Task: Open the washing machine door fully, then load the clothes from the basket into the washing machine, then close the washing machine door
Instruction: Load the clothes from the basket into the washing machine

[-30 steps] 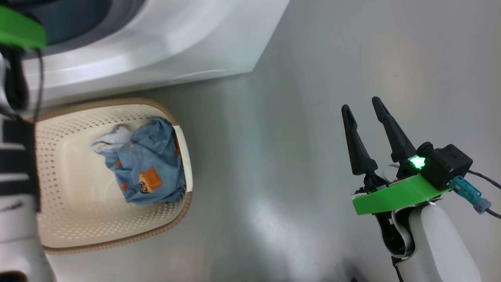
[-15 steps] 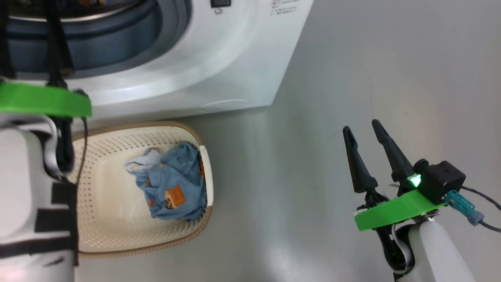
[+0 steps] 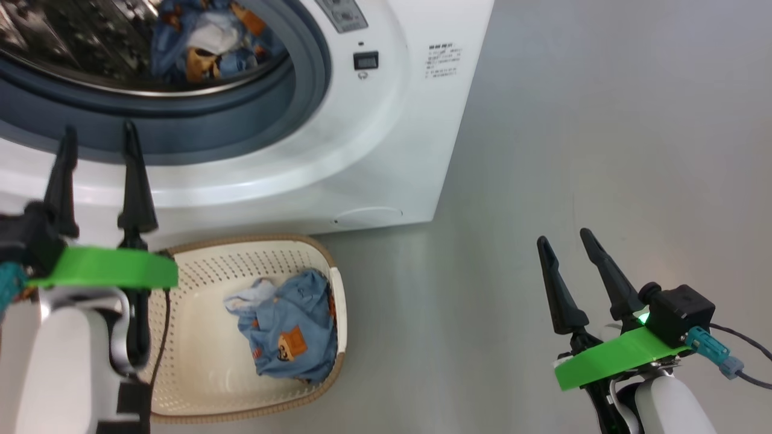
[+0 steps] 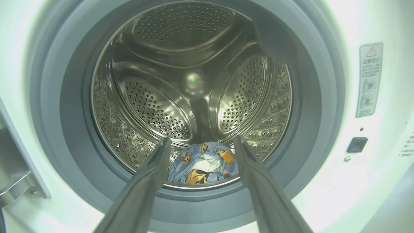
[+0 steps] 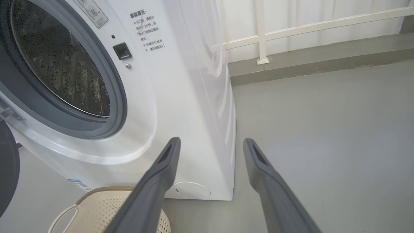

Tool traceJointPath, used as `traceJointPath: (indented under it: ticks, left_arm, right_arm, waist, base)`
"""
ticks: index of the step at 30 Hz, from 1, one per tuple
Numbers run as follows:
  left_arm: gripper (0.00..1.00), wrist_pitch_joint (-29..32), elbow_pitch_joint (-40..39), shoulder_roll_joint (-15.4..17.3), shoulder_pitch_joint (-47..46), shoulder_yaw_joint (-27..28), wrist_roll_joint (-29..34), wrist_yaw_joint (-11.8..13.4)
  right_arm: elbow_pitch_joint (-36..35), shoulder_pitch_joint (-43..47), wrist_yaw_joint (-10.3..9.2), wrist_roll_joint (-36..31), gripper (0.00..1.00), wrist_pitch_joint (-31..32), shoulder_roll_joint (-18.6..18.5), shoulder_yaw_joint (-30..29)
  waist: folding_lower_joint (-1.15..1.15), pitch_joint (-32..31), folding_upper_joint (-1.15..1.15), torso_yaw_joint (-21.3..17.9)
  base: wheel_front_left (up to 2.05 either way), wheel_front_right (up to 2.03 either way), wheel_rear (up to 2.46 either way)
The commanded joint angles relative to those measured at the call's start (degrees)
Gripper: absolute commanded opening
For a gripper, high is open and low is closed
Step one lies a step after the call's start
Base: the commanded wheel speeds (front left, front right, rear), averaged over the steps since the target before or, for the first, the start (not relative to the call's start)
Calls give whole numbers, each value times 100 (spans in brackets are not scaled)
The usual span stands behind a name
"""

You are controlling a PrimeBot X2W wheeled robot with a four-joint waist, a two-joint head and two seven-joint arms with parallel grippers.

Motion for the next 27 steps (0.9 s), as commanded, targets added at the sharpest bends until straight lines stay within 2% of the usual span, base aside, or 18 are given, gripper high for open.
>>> traceJointPath:
  ticks: [1, 12, 18, 27]
  left_arm:
    - [100, -29, -233, 136, 185, 186, 30, -14]
    - [100, -29, -659, 49, 1289, 192, 249, -14]
    - [100, -29, -896, -39, 1757, 418, 262, -3]
    - [100, -29, -1082, -106, 2337, 453, 258, 65]
  right_arm:
    - [-133, 104, 9, -50, 100, -27, 29, 106]
    - [-207, 348, 9, -124, 100, -27, 29, 105]
    - [-241, 433, 9, -156, 100, -27, 29, 152]
    - [-311, 575, 9, -322, 100, -27, 29, 128]
  waist:
    - [0, -292, 0, 49]
    - [0, -999, 0, 92]
    - [0, -1134, 0, 32]
    - [0, -1304, 0, -36]
  base:
    - [0, 0, 0]
    - [0, 0, 0]
    - [0, 0, 0]
    - [0, 0, 0]
